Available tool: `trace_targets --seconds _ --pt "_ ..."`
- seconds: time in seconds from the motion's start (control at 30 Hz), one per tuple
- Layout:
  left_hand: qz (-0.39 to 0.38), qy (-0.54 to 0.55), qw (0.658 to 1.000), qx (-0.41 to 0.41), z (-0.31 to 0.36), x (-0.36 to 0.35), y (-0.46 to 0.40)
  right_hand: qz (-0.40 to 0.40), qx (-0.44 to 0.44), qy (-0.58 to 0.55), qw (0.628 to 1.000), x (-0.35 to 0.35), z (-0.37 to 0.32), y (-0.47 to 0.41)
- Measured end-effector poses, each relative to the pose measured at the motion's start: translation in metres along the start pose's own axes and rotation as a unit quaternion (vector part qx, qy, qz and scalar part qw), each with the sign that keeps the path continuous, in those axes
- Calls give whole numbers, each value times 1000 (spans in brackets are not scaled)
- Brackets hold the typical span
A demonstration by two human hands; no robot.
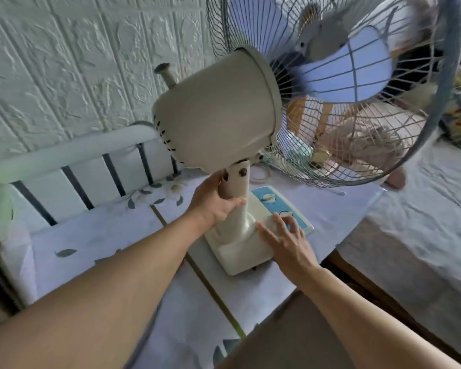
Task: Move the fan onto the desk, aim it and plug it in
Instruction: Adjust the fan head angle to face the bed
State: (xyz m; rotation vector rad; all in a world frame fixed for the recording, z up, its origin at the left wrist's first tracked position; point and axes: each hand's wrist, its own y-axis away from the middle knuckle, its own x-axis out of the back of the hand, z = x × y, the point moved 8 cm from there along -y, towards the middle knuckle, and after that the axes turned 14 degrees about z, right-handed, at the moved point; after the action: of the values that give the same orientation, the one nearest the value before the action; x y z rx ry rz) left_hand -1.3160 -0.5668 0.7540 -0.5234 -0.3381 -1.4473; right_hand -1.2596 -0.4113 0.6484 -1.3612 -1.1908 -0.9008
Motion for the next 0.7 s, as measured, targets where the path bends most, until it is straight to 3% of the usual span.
trace_targets --seconds 0.5,0.6,0.7 --pt "214 -56 973 64 17 -24 35 -35 159 35 986 6 51 -36" --pt "231 -56 968 79 19 -27 38 -36 156 51 986 9 52 -37" --pt "200 -47 976 76 19 -27 35 -57 138 54 987 15 45 -31"
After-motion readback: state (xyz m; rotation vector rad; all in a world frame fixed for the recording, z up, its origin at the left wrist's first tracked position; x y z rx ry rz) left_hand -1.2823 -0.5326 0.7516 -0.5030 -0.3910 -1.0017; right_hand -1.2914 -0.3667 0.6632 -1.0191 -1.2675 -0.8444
